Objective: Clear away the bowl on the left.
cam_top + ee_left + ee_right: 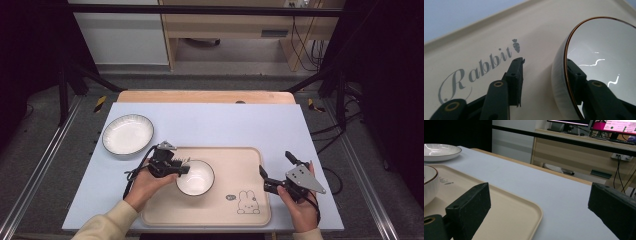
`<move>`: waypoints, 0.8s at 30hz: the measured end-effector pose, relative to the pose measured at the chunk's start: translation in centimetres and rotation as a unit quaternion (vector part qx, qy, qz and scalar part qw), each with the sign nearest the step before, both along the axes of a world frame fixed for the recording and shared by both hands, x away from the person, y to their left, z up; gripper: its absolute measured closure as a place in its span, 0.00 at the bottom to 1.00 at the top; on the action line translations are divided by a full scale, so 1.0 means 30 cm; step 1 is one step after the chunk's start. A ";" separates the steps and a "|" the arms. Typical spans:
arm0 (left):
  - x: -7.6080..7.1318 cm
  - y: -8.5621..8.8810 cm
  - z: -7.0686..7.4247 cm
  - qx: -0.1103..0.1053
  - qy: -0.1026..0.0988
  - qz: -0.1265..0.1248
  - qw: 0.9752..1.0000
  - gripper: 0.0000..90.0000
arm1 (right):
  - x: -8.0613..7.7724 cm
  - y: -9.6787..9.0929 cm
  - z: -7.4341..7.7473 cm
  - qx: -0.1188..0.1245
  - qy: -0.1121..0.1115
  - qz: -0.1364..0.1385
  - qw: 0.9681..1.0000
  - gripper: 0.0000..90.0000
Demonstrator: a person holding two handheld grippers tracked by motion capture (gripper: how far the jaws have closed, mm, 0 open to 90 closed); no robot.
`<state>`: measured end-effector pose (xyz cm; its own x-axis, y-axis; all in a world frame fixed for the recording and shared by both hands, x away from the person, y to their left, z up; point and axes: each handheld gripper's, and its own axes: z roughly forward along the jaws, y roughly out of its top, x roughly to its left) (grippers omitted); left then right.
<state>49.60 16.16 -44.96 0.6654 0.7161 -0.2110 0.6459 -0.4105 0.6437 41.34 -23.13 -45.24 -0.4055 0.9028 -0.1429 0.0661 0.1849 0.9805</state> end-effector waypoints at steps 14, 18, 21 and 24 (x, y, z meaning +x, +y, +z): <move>-0.007 0.027 0.027 -0.011 -0.050 0.001 0.999 0.28 | 0.003 0.010 0.003 0.002 0.000 0.008 1.000 0.04; -0.021 0.037 0.041 -0.021 -0.094 -0.023 0.995 0.17 | -0.001 0.012 0.005 -0.001 -0.002 0.009 1.000 0.04; -0.032 0.046 0.051 -0.034 -0.118 -0.013 0.992 0.15 | -0.003 0.013 0.006 -0.003 -0.001 0.007 1.000 0.04; -0.048 0.061 0.061 -0.049 -0.145 -0.008 0.988 0.13 | -0.004 0.017 0.006 -0.004 -0.001 0.007 1.000 0.04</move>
<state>48.17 18.00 -43.11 0.7189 0.6908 -0.0771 0.4217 -0.3452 0.8385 41.22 -22.62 -45.06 -0.4181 0.8957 -0.1514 0.0615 0.1943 0.9790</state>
